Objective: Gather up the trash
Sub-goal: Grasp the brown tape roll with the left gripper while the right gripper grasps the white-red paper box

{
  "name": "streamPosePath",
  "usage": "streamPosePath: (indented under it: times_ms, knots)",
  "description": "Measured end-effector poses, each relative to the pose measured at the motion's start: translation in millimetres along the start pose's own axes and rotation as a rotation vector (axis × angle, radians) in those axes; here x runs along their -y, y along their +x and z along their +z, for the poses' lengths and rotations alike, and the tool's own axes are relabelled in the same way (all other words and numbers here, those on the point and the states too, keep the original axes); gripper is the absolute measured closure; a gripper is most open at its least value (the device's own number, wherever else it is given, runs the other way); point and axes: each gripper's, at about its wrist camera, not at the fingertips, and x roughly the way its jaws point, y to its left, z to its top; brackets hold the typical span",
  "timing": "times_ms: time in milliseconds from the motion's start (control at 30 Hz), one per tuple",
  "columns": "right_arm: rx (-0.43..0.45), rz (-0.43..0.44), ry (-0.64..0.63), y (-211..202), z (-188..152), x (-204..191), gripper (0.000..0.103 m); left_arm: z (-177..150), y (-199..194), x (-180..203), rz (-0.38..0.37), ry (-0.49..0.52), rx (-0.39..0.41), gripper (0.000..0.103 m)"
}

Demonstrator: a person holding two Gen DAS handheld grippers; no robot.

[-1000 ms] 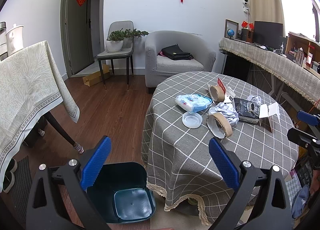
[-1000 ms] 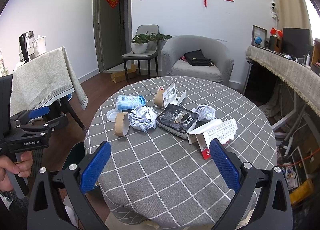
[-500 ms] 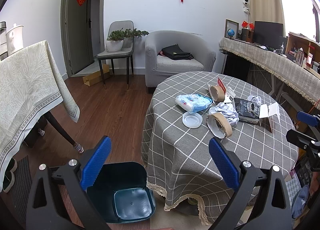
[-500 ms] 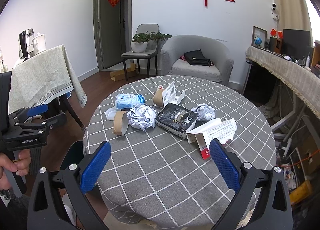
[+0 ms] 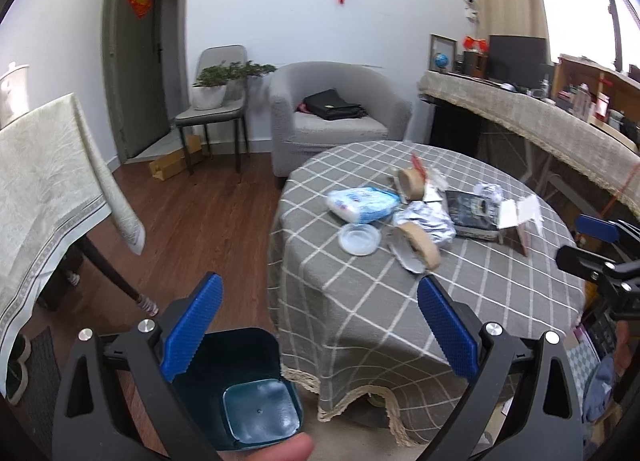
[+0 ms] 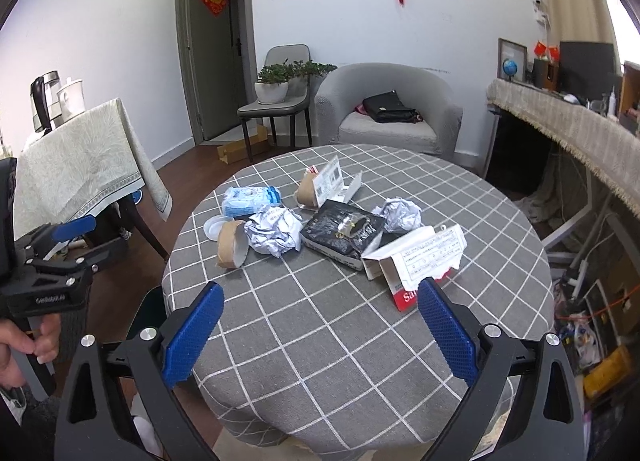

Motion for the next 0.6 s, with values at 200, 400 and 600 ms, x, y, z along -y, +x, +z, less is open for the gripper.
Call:
streamPosePath:
  times_ms: [200, 400, 600]
  knots:
    - [-0.028, 0.002, -0.001, 5.5, -2.4, 8.1, 0.019, -2.2, 13.6, 16.6, -0.085, 0.044, -0.046, 0.024]
    - [-0.054, 0.009, 0.012, 15.3, -4.7, 24.9, 0.021, -2.5, 38.4, 33.4, -0.178, 0.051, -0.103, 0.046]
    - [-0.062, 0.015, 0.023, 22.1, 0.4, 35.1, 0.023, 0.4, 57.7, 47.1, -0.218, 0.064, -0.126, 0.055]
